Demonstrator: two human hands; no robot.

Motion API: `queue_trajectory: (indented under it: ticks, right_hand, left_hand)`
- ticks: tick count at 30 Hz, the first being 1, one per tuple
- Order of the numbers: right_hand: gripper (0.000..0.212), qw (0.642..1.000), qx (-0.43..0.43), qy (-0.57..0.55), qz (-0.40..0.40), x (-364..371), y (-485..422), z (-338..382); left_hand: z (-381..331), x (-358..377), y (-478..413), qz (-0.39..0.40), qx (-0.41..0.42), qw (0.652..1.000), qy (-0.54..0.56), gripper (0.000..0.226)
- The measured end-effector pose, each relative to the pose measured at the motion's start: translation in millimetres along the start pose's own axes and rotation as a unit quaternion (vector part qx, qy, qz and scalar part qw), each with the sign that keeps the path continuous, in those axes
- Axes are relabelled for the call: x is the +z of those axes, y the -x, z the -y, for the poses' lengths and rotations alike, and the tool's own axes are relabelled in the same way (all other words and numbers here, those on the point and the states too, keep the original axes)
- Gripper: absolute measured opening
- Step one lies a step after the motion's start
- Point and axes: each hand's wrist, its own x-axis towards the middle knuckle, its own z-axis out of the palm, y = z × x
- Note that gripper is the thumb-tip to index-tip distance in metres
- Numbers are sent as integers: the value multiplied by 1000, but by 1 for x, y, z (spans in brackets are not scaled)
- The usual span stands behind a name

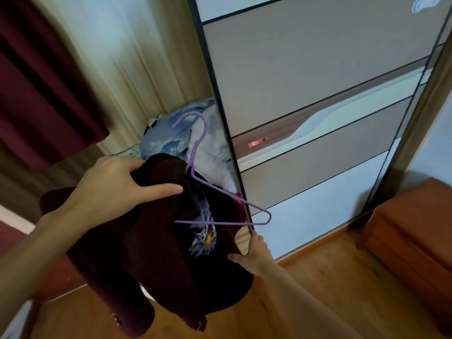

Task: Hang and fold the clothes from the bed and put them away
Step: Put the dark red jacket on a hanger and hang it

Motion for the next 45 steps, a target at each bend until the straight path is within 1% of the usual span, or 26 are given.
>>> queue_trajectory:
  ticks: [1, 3, 6, 8, 10, 12, 14, 17, 18, 20, 22, 24, 26, 28, 31, 33, 34, 36, 37, 38, 39, 40, 41, 43, 44, 45]
  right_hand:
    - [115, 1000, -19, 6, -5, 0, -5, 11]
    - [103, 998, -60, 9, -21, 3, -17, 33]
    - [84, 993, -92, -71, -32, 10, -35, 61]
    - [71, 987, -121, -91, -54, 21, -49, 73]
    - [67, 977, -167, -94, -93, 24, -55, 86]
    - [51, 969, -194, -87, -127, 9, -54, 105]
    - [30, 969, -193, -55, -146, -18, -47, 130]
    - [32, 974, -182, -25, -134, -52, -32, 170]
    - [30, 973, -185, -37, -135, -60, -24, 184]
    - [26, 967, -196, -84, -140, -73, -3, 213]
    - [25, 961, -224, -98, -130, -81, 23, 243]
    - [23, 958, -260, -69, -103, -78, 51, 268]
    - [20, 947, -308, -49, -78, -67, 82, 289]
    - [16, 933, -353, -44, -51, -48, 112, 304]
    - [10, 906, -419, -52, 15, -24, 148, 320]
    - [21, 878, -475, 33, 38, -25, 158, 321]
    - [32, 857, -503, 114, 15, -32, 162, 318]
    - [51, 795, -552, 228, -104, -58, 166, 313]
    - [59, 768, -567, 243, -172, -75, 166, 311]
    - [69, 759, -564, 242, -219, -93, 163, 311]
    - [79, 770, -536, 247, -243, -109, 161, 313]
    - [83, 797, -501, 249, -227, -121, 158, 318]
    - [76, 826, -479, 236, -179, -129, 153, 324]
    - [32, 857, -473, 177, -103, -127, 147, 331]
    - [18, 862, -472, 160, -94, -123, 146, 331]
    - [15, 868, -464, 145, -100, -118, 144, 329]
  left_hand:
    - [6, -8, 5, -7, -7, 1000, 14, 80]
    - [13, -24, 16, -26, -15, 998, 46, 75]
    - [24, -47, 39, -44, -24, 994, 94, 54]
    - [37, -60, 54, -52, -44, 992, 110, 44]
    - [56, -69, 66, -68, -62, 990, 110, 39]
    - [75, -74, 80, -87, -85, 985, 121, 35]
    - [95, -75, 95, -99, -114, 982, 114, 36]
    - [124, -67, 111, -107, -172, 975, 86, 38]
    - [131, -63, 114, -108, -186, 973, 81, 46]
    - [138, -53, 119, -106, -201, 971, 78, 51]
    - [140, -45, 119, -100, -201, 971, 85, 47]
    - [144, -36, 114, -114, -197, 970, 86, 41]
    - [148, -26, 107, -140, -197, 966, 92, 49]
    - [146, -20, 99, -174, -193, 958, 122, 59]
    - [149, -18, 94, -216, -206, 922, 246, 54]
    - [159, -22, 94, -241, -201, 887, 338, 47]
    - [164, -25, 96, -252, -195, 873, 371, 43]
    - [169, -34, 101, -274, -173, 850, 416, 36]
    - [171, -39, 102, -282, -164, 841, 433, 32]
    - [174, -43, 104, -286, -155, 833, 448, 29]
    - [175, -48, 105, -287, -143, 827, 462, 27]
    - [176, -52, 104, -287, -127, 824, 472, 26]
    - [177, -56, 103, -285, -106, 823, 480, 24]
    - [178, -63, 97, -272, -57, 830, 484, 22]
    - [177, -67, 92, -263, -38, 837, 479, 24]
    - [178, -69, 86, -254, -27, 844, 471, 28]
